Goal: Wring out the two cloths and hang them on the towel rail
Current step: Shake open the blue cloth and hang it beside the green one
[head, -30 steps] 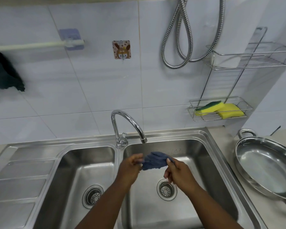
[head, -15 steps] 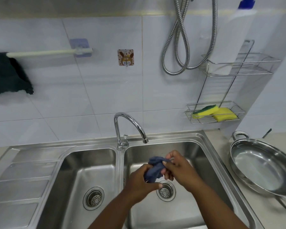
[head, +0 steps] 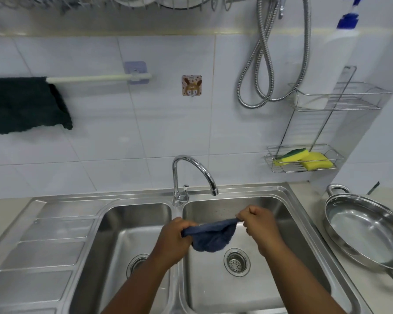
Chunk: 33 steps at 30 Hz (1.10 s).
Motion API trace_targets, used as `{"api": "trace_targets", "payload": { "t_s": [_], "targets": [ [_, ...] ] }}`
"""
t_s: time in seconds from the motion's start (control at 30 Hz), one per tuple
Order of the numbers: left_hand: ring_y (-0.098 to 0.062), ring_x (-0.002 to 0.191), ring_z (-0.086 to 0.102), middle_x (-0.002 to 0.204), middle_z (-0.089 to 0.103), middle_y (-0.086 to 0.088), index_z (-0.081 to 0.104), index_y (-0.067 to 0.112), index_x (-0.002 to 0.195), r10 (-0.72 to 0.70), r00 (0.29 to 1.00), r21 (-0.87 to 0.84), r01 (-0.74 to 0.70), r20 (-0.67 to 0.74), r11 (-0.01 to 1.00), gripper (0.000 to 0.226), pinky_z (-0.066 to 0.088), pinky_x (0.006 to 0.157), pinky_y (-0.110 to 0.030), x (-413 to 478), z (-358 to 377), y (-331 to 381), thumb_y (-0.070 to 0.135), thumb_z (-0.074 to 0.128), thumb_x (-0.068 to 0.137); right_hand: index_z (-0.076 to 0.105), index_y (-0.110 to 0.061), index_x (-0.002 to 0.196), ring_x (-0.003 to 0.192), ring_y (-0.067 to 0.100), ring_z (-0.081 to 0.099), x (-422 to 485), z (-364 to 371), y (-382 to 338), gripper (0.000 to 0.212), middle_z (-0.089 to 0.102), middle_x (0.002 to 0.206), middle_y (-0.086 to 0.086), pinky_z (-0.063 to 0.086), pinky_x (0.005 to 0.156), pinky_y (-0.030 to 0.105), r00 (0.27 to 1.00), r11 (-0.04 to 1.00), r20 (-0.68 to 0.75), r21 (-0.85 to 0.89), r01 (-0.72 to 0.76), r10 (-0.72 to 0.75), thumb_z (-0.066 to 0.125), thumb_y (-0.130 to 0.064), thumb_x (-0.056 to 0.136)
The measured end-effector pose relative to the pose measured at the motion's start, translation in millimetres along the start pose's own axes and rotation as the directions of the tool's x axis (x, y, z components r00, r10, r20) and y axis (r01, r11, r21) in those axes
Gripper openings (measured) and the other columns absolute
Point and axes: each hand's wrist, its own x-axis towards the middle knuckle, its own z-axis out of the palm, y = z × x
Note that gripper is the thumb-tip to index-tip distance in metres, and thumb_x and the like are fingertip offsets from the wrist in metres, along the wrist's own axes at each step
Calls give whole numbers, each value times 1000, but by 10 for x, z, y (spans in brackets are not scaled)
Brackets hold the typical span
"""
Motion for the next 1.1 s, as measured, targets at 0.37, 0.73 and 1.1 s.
{"api": "trace_targets", "payload": {
  "t_s": [0.37,0.73,1.1],
  "targets": [
    [-1,82,53,91,54,6,69,21,83,34,989,27,-30,-147,999,15,37,73,-7,-82,-808,-28,17,60,94,58,-16,83,52,9,54,-272,432,-492,26,61,63,-4,45,47,20,922,977,325,58,204,-212,83,-13,75],
    [5,81,66,82,74,18,71,33,80,207,976,-119,-215,-73,969,13,46,74,-9,-60,-1296,199,23,69,88,62,-38,101,92,1,65,-597,946,-961,38,69,100,-15,55,79,21,750,813,533,-182,553,-392,79,-25,70],
    [-21,97,70,108,71,-3,59,37,116,-55,967,-137,91,249,986,65,58,86,-44,-197,-1743,-269,32,87,58,68,-21,78,71,3,61,-522,1264,-1364,18,70,77,-7,48,66,17,813,843,282,-27,538,-510,59,-9,88]
  ]
}}
